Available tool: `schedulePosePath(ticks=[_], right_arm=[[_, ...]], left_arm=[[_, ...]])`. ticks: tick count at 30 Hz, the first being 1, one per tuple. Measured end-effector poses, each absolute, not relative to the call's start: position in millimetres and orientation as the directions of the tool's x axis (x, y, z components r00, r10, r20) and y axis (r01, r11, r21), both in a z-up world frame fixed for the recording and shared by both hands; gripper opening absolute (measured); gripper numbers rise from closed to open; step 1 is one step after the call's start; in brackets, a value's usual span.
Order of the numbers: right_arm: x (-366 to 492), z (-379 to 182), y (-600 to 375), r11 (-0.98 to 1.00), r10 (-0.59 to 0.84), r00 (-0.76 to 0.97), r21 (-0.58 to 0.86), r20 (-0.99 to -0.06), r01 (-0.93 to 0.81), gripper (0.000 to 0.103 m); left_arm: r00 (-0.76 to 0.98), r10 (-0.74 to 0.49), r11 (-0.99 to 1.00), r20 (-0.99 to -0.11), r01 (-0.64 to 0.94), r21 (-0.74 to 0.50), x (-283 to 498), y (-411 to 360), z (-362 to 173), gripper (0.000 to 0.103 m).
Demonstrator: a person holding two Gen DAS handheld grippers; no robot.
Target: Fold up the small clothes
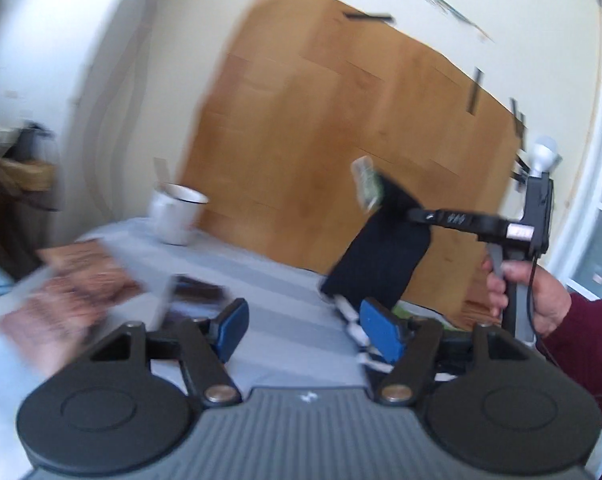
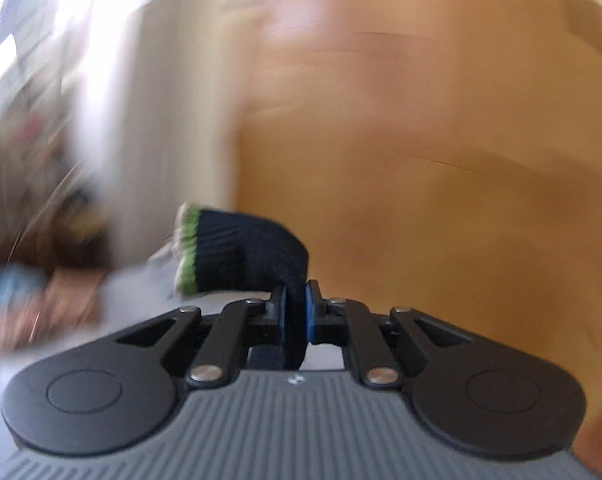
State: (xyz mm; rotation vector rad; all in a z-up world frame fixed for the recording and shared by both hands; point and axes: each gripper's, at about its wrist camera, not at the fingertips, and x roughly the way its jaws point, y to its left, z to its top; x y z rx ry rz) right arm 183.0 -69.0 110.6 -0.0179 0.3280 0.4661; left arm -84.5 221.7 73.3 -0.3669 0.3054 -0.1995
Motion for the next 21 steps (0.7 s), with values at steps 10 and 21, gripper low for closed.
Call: schedulePosePath(ticks=[10,21], right_arm=[[169,-27,-256,0.855,0.318,0.783,0.518,-0.535,0.007,0.038],[173,-39,-308,0.771,0.344,0.811,0.635,-0.472,0.042,0.054]], left_arm=[[0.764,-0.417,0.892,-0.493,0.239,-0.384,116,101,35,0.074],[0.681,-0.358,0.921,-0.639,0.142,-0.364,191,53,-8,0.046]])
